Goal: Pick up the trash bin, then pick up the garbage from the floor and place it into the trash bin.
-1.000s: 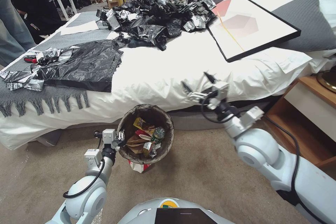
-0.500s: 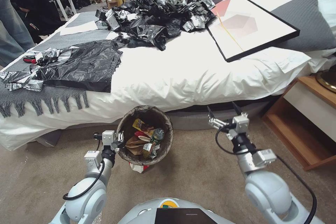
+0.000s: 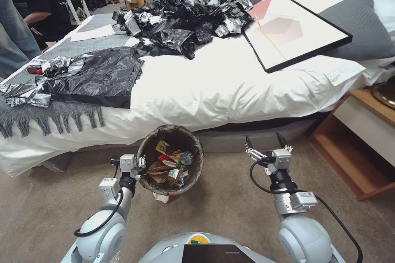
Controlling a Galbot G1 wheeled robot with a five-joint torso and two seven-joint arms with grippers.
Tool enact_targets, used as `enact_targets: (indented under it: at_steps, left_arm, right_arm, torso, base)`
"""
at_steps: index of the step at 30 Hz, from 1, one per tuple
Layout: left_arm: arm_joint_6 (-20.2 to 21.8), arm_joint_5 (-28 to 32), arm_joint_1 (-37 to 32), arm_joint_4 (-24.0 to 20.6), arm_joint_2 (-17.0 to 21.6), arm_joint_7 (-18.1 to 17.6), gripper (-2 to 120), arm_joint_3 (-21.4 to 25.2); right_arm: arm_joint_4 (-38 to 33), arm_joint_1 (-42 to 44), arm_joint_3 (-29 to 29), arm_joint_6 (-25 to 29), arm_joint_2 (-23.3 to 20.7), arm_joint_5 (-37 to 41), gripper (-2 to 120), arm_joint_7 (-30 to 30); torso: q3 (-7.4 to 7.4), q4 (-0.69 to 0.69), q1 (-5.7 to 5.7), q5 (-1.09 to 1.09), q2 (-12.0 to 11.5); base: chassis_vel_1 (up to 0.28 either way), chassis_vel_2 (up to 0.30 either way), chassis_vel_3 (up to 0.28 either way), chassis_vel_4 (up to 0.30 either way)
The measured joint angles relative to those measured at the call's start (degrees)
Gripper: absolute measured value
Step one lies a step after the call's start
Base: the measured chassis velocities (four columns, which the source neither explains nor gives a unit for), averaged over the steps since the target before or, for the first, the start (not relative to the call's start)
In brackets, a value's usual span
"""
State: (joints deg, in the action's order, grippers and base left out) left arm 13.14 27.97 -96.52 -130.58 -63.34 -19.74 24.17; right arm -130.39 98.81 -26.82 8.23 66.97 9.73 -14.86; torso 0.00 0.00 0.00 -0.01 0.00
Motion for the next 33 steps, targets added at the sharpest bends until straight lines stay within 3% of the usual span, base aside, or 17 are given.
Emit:
enact_targets:
  at_steps: [33]
  left_arm:
    - [-0.15,0.52,-0.16,-0.62,-0.4,-0.29,4,0.12]
  right_arm:
    - [0.35,-0.32,1.9,-0.25,-0.33,-1.05,100,-0.19]
  torso:
    - [0.0,-0.01,0.0,0.01,0.0]
  base:
    - [0.039,0.04,0.043,0.041]
